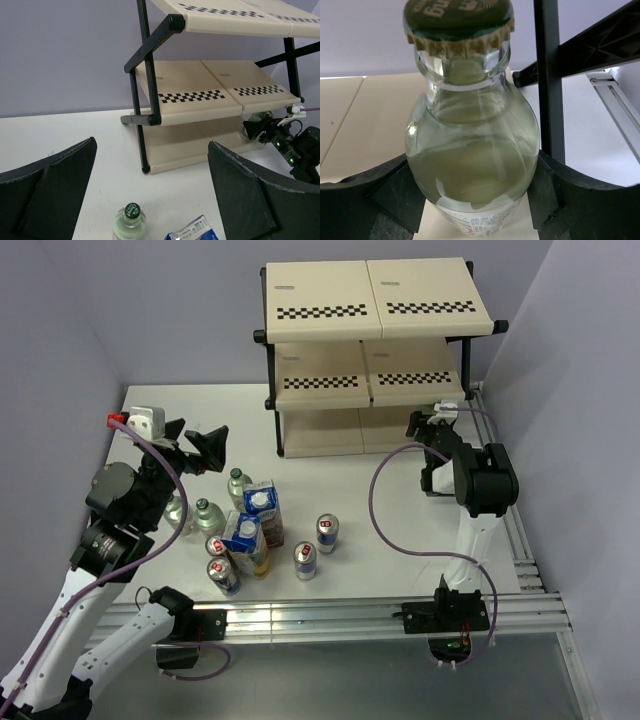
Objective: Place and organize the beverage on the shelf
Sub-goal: Place the drink on the shelf.
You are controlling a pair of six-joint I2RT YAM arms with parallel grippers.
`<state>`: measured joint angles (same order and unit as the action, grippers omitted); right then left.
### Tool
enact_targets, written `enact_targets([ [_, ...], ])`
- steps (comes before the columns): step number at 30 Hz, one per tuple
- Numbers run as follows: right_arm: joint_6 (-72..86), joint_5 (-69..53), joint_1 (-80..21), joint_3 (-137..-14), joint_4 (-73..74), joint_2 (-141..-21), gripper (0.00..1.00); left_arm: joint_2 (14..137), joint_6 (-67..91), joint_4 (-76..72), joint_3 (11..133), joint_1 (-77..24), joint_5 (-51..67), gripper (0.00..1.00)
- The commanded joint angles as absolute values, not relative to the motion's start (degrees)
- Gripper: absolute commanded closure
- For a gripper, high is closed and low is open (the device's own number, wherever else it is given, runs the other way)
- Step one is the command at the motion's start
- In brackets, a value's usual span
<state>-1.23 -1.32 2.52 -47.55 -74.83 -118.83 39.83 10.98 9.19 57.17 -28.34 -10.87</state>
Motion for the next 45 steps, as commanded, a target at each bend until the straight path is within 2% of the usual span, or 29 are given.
enact_targets([
  [1,-2.6,1.0,3.1,-50.2,-100.8,-120.0,1.0,39.0,10.2,6.2,56.9,-28.6,-11.3,0.01],
  [3,-2.3,1.1,3.3,-50.4,-100.8,-120.1,1.0,39.3,10.2,6.2,56.8,-28.6,-11.1,0.01],
  [5,-2.7,0.3,3.3,-50.4,-100.7,-120.1,0.94,39.4,10.3,6.3,56.9,-28.6,-10.9,0.01],
  [6,-3.0,-1.2,3.3,-50.3,-100.9,-120.1,0.87,39.4,10.3,6.3,57.0,-28.6,-10.8,0.0],
  [8,-3.4,-2.4,3.4,-49.7,-100.8,-119.7,0.8,39.3,10.2,6.2,57.0,-28.6,-10.8,0.01],
  [9,-3.5,-2.8,3.3,-49.6,-100.8,-119.6,0.7,39.2,10.2,6.2,57.0,-28.6,-10.8,0.0],
  [12,-3.5,-4.3,3.4,-49.0,-100.5,-119.3,0.5,39.0,10.2,6.4,57.0,-28.6,-10.9,0.0],
  [16,-4.6,-7.4,3.6,-48.5,-97.7,-117.4,0.39,38.7,9.9,6.6,57.0,-28.7,-10.9,0.0],
  [23,-4.6,-8.9,3.8,-48.3,-95.5,-116.4,0.34,37.7,9.5,6.6,56.8,-28.9,-11.8,0.0],
  [39,-4.2,-11.9,4.6,-48.5,-96.3,-117.1,0.29,38.0,8.8,6.8,57.0,-29.4,-12.1,0.01],
  [40,-4.1,-12.0,4.6,-48.6,-96.3,-117.1,0.24,38.0,8.8,6.8,57.0,-29.4,-12.3,0.0],
  [45,-3.7,-12.6,4.8,-49.0,-95.8,-117.0,0.23,38.2,8.7,6.8,56.9,-29.4,-12.4,0.0],
])
